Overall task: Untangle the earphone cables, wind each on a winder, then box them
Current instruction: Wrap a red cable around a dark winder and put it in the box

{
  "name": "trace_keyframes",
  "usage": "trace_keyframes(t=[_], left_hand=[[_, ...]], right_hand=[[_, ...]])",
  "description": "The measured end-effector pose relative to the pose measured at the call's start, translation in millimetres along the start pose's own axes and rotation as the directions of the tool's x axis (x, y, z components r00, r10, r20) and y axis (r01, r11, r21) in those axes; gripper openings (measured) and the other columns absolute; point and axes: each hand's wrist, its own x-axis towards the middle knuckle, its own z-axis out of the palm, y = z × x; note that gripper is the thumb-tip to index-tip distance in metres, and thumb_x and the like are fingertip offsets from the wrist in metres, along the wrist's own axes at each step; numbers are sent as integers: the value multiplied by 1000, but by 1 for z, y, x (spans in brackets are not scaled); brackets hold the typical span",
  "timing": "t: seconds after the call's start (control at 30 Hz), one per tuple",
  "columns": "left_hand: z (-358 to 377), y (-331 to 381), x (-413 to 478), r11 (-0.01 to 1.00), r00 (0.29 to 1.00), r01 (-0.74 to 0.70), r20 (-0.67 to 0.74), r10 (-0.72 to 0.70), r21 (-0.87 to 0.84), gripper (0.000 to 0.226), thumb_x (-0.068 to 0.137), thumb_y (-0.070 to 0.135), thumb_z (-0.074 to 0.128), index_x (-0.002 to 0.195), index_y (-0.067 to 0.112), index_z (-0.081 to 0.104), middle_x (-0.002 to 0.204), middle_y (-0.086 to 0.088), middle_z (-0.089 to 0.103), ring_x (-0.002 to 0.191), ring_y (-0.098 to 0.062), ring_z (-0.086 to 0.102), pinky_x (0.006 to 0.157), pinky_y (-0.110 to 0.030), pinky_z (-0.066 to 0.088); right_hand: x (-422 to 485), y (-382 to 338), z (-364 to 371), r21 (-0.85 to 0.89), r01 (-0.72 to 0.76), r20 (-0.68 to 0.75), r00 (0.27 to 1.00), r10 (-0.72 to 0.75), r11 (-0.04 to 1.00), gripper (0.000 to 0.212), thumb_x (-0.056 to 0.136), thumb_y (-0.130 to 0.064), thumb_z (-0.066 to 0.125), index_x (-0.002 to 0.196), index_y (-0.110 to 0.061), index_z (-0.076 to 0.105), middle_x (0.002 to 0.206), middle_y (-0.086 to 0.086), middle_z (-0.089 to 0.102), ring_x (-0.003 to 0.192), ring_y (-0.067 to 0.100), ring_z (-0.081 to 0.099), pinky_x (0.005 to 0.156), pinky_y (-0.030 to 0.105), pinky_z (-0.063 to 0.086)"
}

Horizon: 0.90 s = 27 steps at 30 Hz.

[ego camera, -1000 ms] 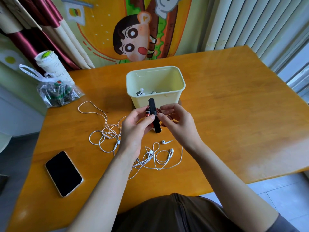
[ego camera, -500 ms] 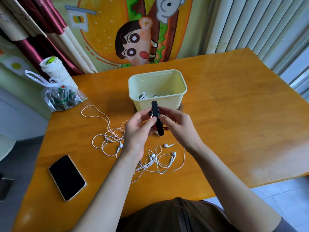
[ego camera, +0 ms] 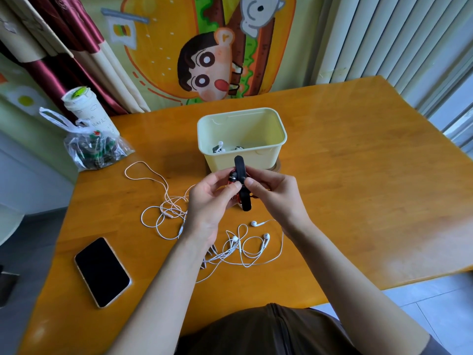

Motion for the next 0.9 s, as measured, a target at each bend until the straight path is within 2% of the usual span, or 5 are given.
trace_keyframes(t=[0.17, 0.33, 0.5, 0.67, 0.9], left_hand=[[-2, 1, 2, 998, 999, 2, 46, 0, -58, 28, 88, -4, 57, 99, 20, 67, 88, 5, 74, 84, -12, 70, 71, -25, 56], [2, 1, 3, 994, 999, 21, 43, -17, -104, 27, 90, -2, 56, 105, 19, 66, 98, 1, 73, 91, -13, 69, 76, -25, 56], [0, 2, 0, 998, 997, 26, 77, -21, -62, 28, 90, 4, 58, 111, 21, 64, 108, -3, 71, 100, -15, 67, 75, -22, 54], [-1, 0, -1, 1000, 995, 2, 98, -1, -11, 39, 86, -2, 62, 117, 20, 61, 107, 0, 72, 99, -13, 68, 74, -21, 53], [0, -1, -1, 1000, 997, -3, 72, 4, -11, 41, 84, -7, 62, 117, 17, 61, 106, -1, 71, 98, -16, 68, 76, -23, 54]], right_hand=[[0, -2, -2, 133, -17, 16, 1000, 14, 991, 30, 88, -2, 61, 113, -17, 63, 87, -13, 73, 85, 3, 67, 71, 16, 52], [-2, 6, -1, 93, -27, -87, 996, 35, 995, 14, 87, -4, 62, 99, -12, 65, 87, -1, 71, 80, 6, 69, 69, 21, 55], [-3, 4, -7, 4, -2, -138, 990, 3, 1000, 6, 86, -5, 65, 83, -9, 68, 80, 8, 73, 75, 19, 72, 65, 30, 58], [-1, 3, -11, -290, 98, -173, 973, -154, 952, 2, 80, -27, 71, 80, -25, 72, 75, -8, 71, 69, 13, 66, 66, 38, 58], [-4, 5, -12, -237, 107, -124, 982, -139, 966, 11, 90, -14, 62, 92, -17, 72, 85, -2, 73, 75, 12, 69, 72, 31, 57]])
